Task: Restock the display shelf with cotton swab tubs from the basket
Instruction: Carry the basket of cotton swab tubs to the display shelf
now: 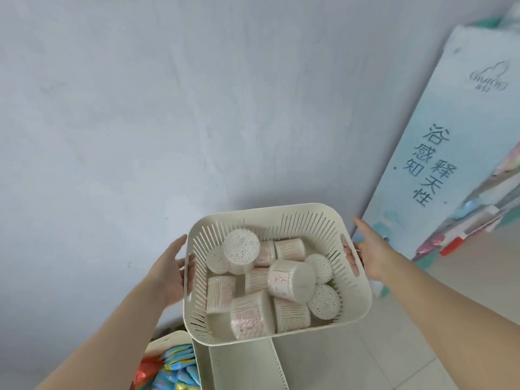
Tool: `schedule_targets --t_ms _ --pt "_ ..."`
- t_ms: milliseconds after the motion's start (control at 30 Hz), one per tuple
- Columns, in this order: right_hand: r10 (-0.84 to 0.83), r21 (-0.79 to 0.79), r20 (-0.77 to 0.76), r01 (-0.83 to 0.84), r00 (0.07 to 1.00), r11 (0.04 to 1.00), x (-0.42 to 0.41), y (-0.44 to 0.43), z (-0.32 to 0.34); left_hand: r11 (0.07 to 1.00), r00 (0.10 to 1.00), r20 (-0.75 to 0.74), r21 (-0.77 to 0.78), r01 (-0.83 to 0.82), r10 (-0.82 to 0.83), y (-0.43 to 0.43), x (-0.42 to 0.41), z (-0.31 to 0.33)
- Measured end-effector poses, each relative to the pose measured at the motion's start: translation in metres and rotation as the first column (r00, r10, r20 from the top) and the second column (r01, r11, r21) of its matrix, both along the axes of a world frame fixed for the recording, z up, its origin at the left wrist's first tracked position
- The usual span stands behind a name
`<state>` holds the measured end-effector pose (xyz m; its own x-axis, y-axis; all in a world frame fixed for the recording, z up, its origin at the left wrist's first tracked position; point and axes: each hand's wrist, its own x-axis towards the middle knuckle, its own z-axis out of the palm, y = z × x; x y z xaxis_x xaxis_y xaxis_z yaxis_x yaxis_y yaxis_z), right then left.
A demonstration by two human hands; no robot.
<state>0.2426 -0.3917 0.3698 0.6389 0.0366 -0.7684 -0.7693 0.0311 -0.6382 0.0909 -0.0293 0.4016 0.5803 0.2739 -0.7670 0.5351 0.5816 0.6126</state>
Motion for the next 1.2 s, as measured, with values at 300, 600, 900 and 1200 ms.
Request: schedule_targets --t_ms 300,600,900,1200 --pt "-0.090 0.005 0.078 0.090 0.993 0.996 -0.034 -0.073 0.089 0.978 0.978 0.048 -0.018 0.206 -0.205 -0.052 0.027 0.083" --pt "-0.210 -0.012 0.154 0.215 0.965 0.977 -0.067 -0.196 0.107 0.939 0.939 0.082 -0.056 0.338 -0.333 -0.164 0.046 0.118" --pt "-0.255 0.014 0.187 0.258 0.948 0.966 -0.096 -0.359 0.109 0.903 0.903 0.069 -0.040 0.427 -0.424 -0.326 0.057 0.131" --pt "-0.346 -0.039 0.174 0.358 0.922 0.933 -0.124 -0.510 0.139 0.854 0.856 0.088 -0.066 0.516 -0.510 -0.478 0.058 0.135"
